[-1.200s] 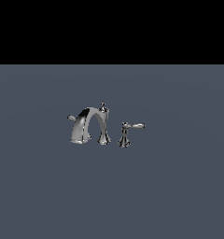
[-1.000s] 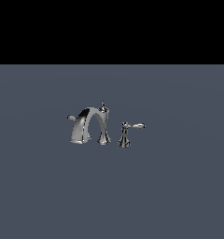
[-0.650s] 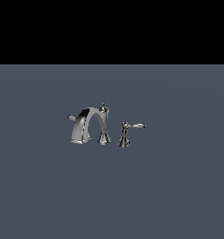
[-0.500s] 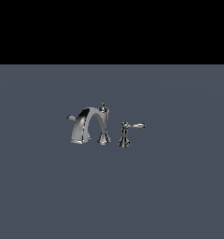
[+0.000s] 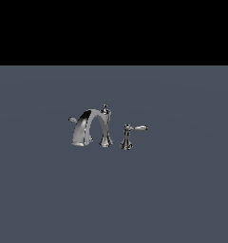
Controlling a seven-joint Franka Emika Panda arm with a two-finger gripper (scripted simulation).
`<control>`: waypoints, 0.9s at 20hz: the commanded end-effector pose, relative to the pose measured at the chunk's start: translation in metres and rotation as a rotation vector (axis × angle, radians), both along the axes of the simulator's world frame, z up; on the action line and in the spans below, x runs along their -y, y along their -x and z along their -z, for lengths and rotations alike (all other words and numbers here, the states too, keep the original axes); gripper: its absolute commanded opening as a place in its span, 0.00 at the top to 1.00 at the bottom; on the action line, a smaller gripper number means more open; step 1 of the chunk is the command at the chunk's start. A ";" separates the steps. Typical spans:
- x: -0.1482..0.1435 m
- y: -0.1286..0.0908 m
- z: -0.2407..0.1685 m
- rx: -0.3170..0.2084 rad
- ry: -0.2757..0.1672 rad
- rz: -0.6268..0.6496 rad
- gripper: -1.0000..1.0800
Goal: Turn on the faucet by rotating a designated handle.
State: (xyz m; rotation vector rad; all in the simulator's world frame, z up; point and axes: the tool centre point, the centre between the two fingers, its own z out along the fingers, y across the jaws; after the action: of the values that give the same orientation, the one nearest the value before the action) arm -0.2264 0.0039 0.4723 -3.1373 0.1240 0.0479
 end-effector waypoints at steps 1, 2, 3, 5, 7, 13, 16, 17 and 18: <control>-0.004 -0.010 0.004 -0.005 -0.020 0.032 1.00; -0.006 -0.014 0.006 -0.007 -0.029 0.047 1.00; -0.008 -0.019 0.009 -0.010 -0.038 0.064 1.00; -0.012 -0.030 0.014 -0.017 -0.058 0.102 1.00; -0.017 -0.042 0.020 -0.026 -0.079 0.146 1.00; -0.035 -0.081 0.045 -0.062 -0.133 0.299 1.00; -0.043 -0.099 0.059 -0.082 -0.152 0.379 1.00; -0.046 -0.105 0.064 -0.089 -0.157 0.407 1.00; -0.049 -0.111 0.069 -0.096 -0.162 0.435 1.00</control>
State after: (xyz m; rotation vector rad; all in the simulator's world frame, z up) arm -0.1244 0.0484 0.4112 -2.8983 0.6937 0.1801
